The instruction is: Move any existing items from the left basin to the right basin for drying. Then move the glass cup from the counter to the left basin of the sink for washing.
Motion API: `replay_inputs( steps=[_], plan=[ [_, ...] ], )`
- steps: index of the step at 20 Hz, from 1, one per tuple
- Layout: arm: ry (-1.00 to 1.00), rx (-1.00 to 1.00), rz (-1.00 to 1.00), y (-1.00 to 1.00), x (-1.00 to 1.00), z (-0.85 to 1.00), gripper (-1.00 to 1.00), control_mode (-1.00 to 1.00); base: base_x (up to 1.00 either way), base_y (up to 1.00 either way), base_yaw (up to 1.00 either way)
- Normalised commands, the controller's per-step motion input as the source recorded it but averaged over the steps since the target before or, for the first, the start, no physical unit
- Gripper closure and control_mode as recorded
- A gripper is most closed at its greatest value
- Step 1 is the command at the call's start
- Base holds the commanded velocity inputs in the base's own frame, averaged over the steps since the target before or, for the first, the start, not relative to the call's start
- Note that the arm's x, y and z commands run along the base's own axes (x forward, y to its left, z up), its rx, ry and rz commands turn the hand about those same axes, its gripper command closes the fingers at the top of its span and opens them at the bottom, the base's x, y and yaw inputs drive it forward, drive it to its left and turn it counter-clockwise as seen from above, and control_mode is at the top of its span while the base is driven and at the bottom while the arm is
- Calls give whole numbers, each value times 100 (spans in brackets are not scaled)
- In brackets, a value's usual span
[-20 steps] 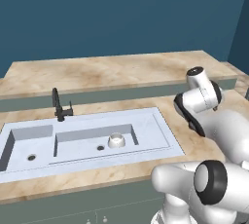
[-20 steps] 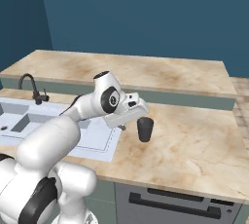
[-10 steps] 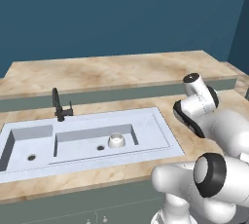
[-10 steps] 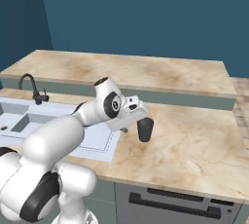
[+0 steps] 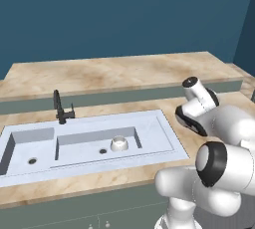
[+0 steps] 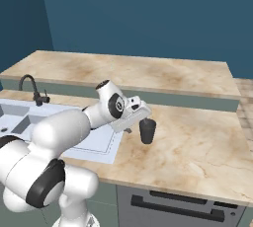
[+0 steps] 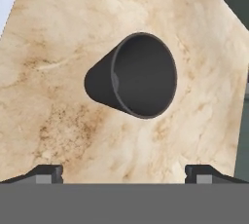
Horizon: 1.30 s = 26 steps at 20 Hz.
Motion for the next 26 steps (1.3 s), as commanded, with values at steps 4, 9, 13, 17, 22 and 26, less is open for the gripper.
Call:
replay_inputs(
  steps=[4, 9, 13, 17, 22, 26],
  plan=[
    [0, -3, 3, 0, 8, -20, -100, -100, 0, 0, 0],
    [0, -2, 2, 0, 8, -15, -100, -100, 0, 0, 0],
    [0, -2, 2, 0, 14, -7, -100, -100, 0, 0, 0],
    [0, -1, 2, -2, 4, -7, -100, -100, 0, 0, 0],
    [0, 0, 1, -4, 0, -5, -100, -100, 0, 0, 0],
    [0, 0, 1, -8, 4, -2, -100, -100, 0, 0, 0]
  ],
)
